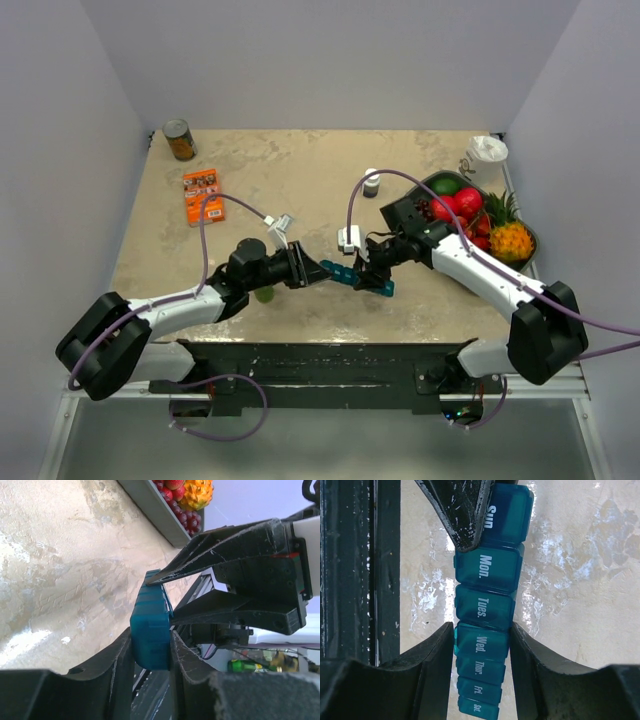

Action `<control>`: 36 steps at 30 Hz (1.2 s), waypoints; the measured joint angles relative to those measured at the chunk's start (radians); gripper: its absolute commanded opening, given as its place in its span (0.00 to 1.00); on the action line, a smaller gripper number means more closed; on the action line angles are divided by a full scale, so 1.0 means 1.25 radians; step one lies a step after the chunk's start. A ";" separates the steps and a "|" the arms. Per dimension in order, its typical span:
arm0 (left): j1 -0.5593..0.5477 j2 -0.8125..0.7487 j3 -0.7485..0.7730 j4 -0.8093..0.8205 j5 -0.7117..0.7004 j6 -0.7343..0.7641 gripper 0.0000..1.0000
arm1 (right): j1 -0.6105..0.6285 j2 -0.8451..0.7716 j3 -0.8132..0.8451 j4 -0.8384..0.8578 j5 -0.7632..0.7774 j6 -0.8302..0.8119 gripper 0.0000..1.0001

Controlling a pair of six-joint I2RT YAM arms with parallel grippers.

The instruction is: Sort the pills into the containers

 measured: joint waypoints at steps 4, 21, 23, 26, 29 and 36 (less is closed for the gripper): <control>0.014 -0.001 -0.013 0.001 0.022 0.021 0.00 | -0.011 0.026 0.011 -0.014 -0.032 -0.004 0.23; 0.072 -0.035 -0.055 0.002 0.070 0.052 0.00 | -0.082 0.038 0.040 0.001 -0.080 0.048 0.63; 0.074 -0.035 -0.059 -0.012 0.070 0.055 0.00 | -0.094 0.037 0.040 0.016 -0.057 0.065 0.66; 0.074 -0.035 -0.060 -0.020 0.070 0.057 0.00 | -0.099 0.035 0.038 0.043 -0.022 0.092 0.64; 0.074 -0.035 -0.060 -0.020 0.071 0.057 0.00 | -0.099 0.023 0.033 0.075 0.019 0.125 0.62; 0.074 -0.018 -0.060 -0.005 0.082 0.053 0.00 | -0.099 0.020 0.029 0.117 0.048 0.165 0.45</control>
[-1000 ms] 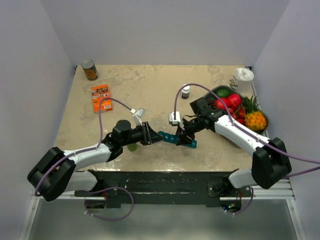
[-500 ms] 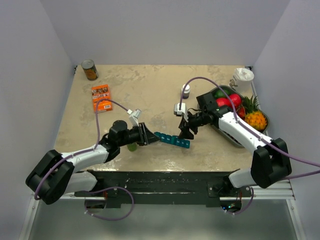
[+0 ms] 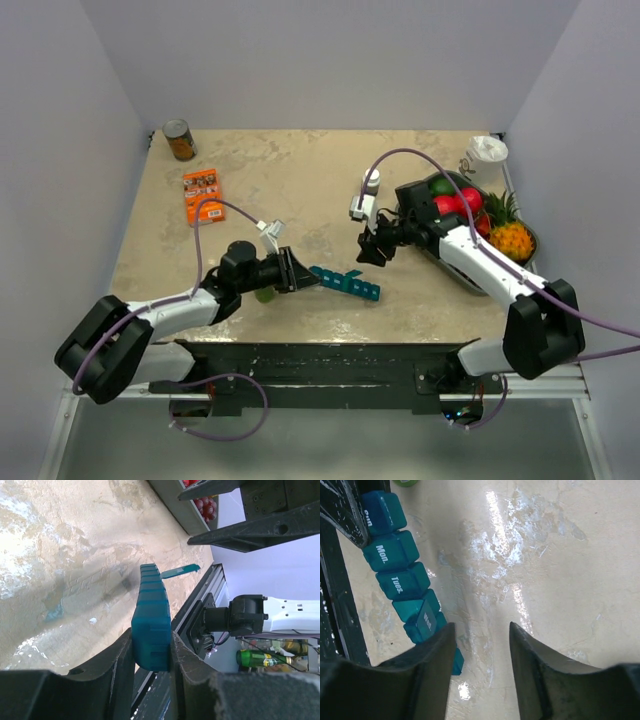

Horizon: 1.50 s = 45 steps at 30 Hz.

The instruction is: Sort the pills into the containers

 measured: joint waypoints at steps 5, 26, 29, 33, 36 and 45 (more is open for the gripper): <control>0.000 0.020 0.000 0.021 0.007 -0.009 0.00 | 0.016 0.031 -0.003 0.023 0.015 0.028 0.41; 0.031 0.047 0.016 -0.001 -0.005 -0.004 0.00 | 0.015 -0.040 -0.005 -0.097 -0.085 -0.121 0.22; 0.031 0.047 0.020 -0.001 -0.005 -0.002 0.00 | 0.026 -0.019 -0.005 -0.130 -0.096 -0.151 0.14; 0.031 0.047 0.020 -0.002 -0.005 0.003 0.00 | 0.048 0.010 -0.005 -0.142 -0.097 -0.160 0.12; 0.031 0.048 0.020 -0.001 -0.001 0.008 0.00 | 0.059 0.030 -0.005 -0.122 -0.071 -0.132 0.13; 0.031 0.063 0.020 0.000 0.030 0.034 0.00 | 0.062 0.037 -0.005 0.011 0.046 -0.005 0.22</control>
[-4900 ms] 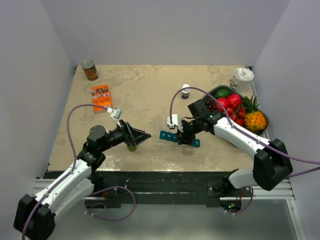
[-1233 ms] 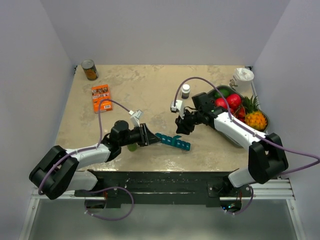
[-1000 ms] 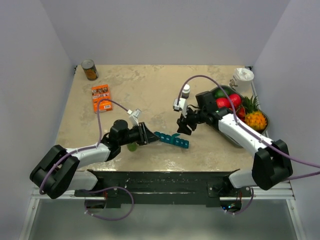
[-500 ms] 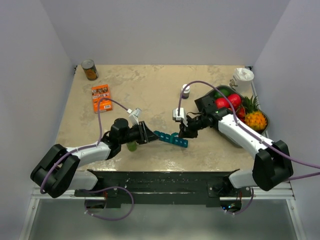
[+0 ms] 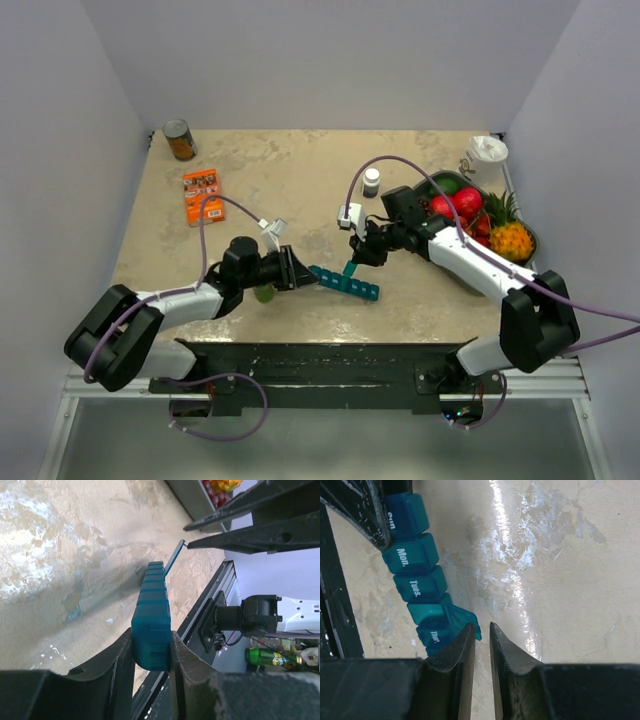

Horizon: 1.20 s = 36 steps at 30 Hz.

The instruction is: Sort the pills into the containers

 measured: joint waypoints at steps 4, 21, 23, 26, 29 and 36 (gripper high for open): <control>0.000 0.019 0.000 -0.001 0.014 0.005 0.00 | 0.005 0.027 0.001 0.026 0.011 0.020 0.24; 0.020 0.088 0.111 -0.026 -0.011 0.046 0.00 | -0.053 -0.046 0.001 0.008 -0.008 0.014 0.66; 0.036 0.120 0.140 -0.034 -0.012 0.060 0.00 | -0.063 -0.063 0.001 0.008 -0.016 0.011 0.70; 0.061 0.165 0.166 -0.043 -0.001 0.073 0.00 | -0.063 -0.064 0.001 0.004 -0.029 0.007 0.74; 0.085 0.203 0.175 -0.043 0.021 0.081 0.00 | -0.063 -0.064 0.001 -0.002 -0.035 0.004 0.74; 0.132 0.262 0.178 -0.018 0.081 0.076 0.30 | -0.063 -0.064 0.001 -0.008 -0.047 0.001 0.75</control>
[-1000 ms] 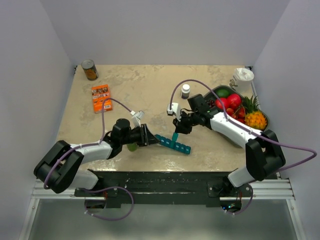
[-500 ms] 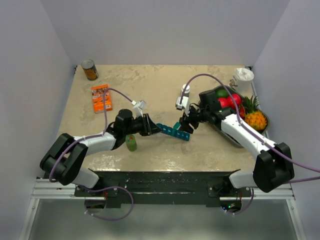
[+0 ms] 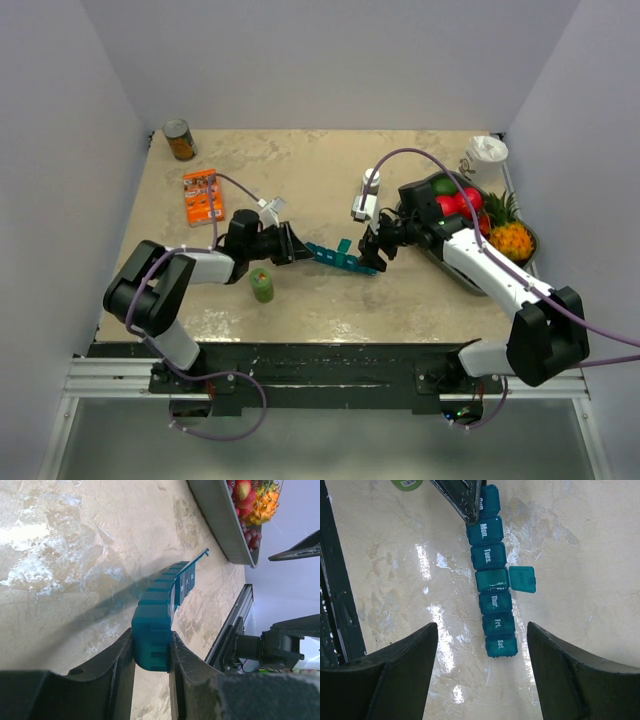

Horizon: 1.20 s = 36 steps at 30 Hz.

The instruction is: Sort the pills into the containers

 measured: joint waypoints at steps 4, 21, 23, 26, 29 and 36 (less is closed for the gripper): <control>0.019 0.014 0.000 0.009 0.018 -0.009 0.43 | 0.000 0.000 0.000 0.000 0.000 0.000 0.75; 0.050 0.018 0.034 -0.129 -0.047 0.059 0.60 | -0.004 0.000 0.000 -0.004 0.000 -0.004 0.75; 0.052 0.018 0.042 -0.162 -0.070 0.078 0.60 | -0.004 0.000 0.000 -0.005 -0.001 -0.004 0.75; 0.054 0.014 0.054 -0.214 -0.108 0.103 0.60 | -0.004 0.000 0.000 -0.005 -0.001 -0.006 0.75; 0.056 -0.009 0.055 -0.257 -0.146 0.121 0.60 | -0.004 0.000 0.000 -0.006 -0.001 -0.007 0.76; 0.056 -0.188 0.055 -0.336 -0.240 0.162 0.66 | -0.005 0.000 0.000 -0.020 -0.016 -0.027 0.79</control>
